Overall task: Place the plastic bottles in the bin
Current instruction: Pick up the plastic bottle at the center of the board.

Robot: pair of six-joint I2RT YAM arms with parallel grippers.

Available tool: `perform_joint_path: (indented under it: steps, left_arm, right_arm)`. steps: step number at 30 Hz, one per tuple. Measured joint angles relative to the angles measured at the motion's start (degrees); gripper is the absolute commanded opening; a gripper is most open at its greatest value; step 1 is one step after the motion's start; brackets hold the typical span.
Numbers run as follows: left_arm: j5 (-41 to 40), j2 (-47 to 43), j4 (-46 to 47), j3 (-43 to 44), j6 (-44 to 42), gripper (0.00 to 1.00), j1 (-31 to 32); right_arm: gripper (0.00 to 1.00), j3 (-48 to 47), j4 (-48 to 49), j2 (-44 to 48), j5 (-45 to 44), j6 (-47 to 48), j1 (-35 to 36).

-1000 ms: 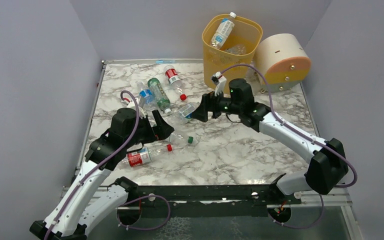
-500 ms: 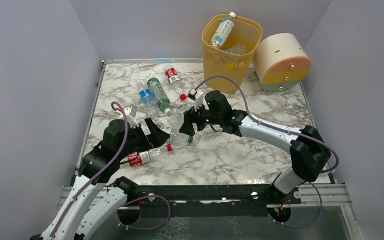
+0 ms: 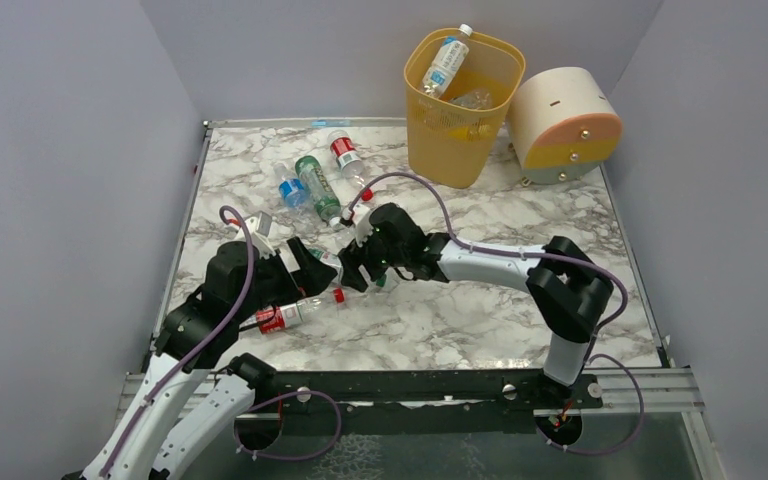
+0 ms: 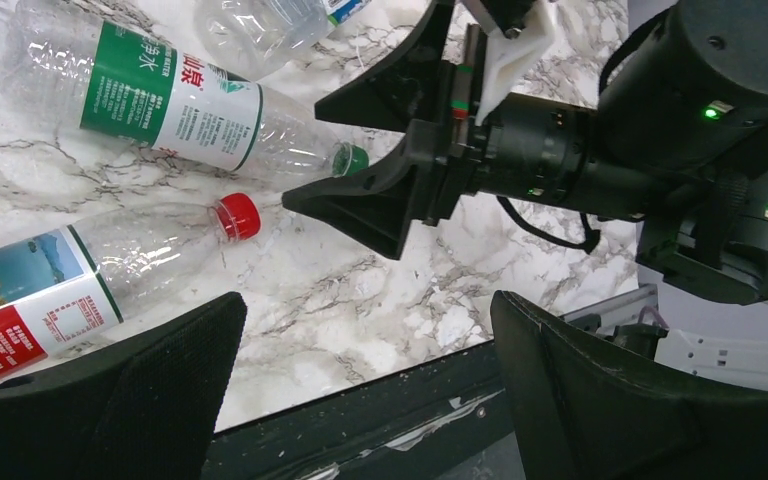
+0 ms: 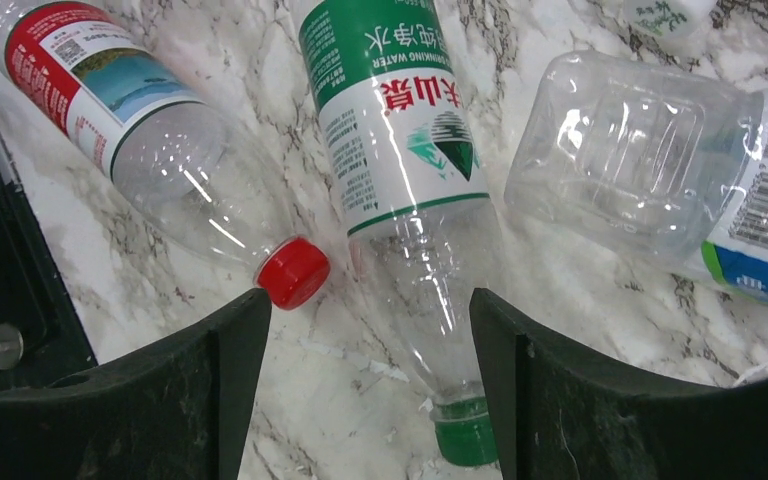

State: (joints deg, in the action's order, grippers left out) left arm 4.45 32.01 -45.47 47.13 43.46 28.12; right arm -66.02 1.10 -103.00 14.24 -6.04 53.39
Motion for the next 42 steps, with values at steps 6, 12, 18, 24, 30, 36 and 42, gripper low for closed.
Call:
perform_joint_path:
  steps: [6, 12, 18, 24, 30, 36, 42]
  left_arm:
    - [-0.02, -1.31, -0.07, -0.02, 0.07, 0.99, 0.00]
    - [-0.02, -1.16, -0.07, -0.02, 0.04, 0.99, 0.00]
    - [-0.02, -0.98, -0.07, 0.00, 0.04, 0.99, 0.00]
    - [-0.04, -1.18, -0.07, -0.02, 0.07, 0.99, 0.00]
    - [-0.09, -1.38, -0.02, -0.02, 0.11, 0.99, 0.00]
    - [-0.09, -1.38, 0.22, -0.02, 0.13, 0.99, 0.00]
    - [-0.20, -1.66, 0.35, -0.02, 0.20, 0.99, 0.00]
  right_arm:
    - [0.78, -4.81, 0.17, -4.63, -2.67, 1.51, 0.52]
    - [0.80, -8.72, 0.09, -9.07, -4.17, 3.21, 0.50]
    - [0.80, -9.05, 0.11, -10.71, -3.91, 4.22, 0.52]
    - [0.77, -10.01, 0.09, -12.74, -3.08, 4.68, 0.57]
    - [0.60, -10.10, 0.11, -14.62, -2.80, 5.05, 0.68]
    - [0.55, -10.25, 0.26, -14.53, -2.91, 5.11, 0.68]
    - [0.55, -10.10, -0.90, -11.21, -4.02, 5.20, 0.68]
